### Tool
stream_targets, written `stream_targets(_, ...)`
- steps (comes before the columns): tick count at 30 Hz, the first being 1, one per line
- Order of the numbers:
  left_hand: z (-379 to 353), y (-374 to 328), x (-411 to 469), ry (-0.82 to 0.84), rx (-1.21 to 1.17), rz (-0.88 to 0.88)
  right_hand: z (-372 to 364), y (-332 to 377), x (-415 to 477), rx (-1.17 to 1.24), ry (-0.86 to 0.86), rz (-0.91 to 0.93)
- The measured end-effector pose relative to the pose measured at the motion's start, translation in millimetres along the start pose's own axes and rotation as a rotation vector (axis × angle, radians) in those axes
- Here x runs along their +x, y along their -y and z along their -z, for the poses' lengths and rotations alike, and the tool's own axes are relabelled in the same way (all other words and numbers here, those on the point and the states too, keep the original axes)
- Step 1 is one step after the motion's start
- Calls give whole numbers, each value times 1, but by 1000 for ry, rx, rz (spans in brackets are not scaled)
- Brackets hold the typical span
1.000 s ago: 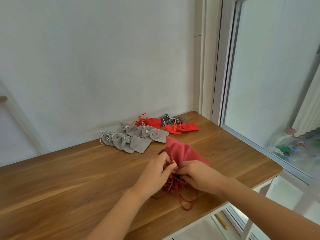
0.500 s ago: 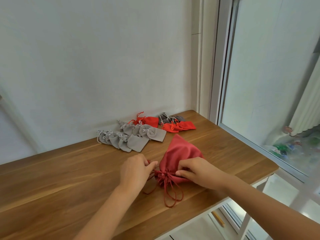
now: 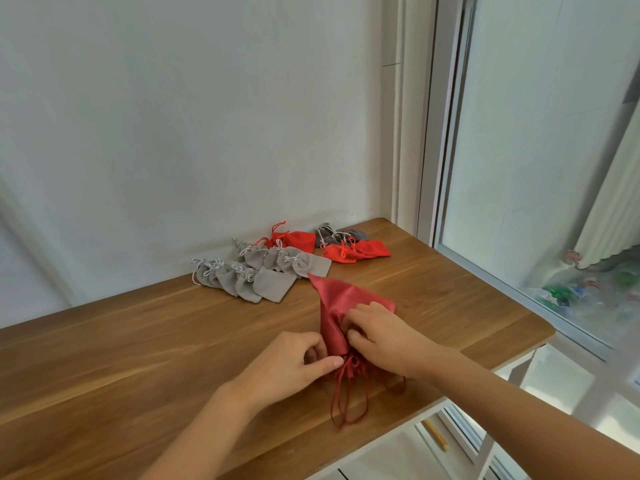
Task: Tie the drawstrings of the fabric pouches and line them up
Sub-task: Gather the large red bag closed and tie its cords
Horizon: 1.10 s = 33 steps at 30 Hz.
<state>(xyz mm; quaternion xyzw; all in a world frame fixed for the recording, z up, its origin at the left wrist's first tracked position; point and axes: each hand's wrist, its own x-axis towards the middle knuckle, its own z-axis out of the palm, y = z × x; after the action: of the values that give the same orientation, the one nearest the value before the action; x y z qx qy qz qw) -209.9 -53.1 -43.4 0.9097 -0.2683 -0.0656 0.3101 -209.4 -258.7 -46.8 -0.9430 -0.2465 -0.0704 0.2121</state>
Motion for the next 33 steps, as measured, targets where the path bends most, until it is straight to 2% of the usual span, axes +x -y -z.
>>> stream_targets(8, -8, -3, -6, 61, 39, -42, -6, 6, -4, 54, -70, 116)
stream_targets(14, -27, -1, -19, -77, 95, -80, -13, 1, -7, 130, -27, 38)
stream_targets(18, -22, -1, -23, -78, 108, -132, -15, -2, -7, 119, -13, 0)
stream_targets(20, -20, 0, -25, -147, 174, -195, -18, 0, -7, 84, -23, -26)
stream_targets(23, -23, -7, -27, -272, 381, -387, -26, 5, -3, -83, -31, -12)
stream_targets(26, -26, -13, -21, -266, 484, -530, -26, 9, 2, -139, -2, 13)
stream_targets(28, -24, -12, -14, -218, 397, -505, -21, 7, 2, 59, 77, -18)
stream_targets(31, -19, -11, -11, -145, 99, -278, -8, -2, -2, 312, 227, -31)
stream_targets(33, -17, -12, -6, -125, -80, -128, -2, -8, -7, 374, 188, -65)
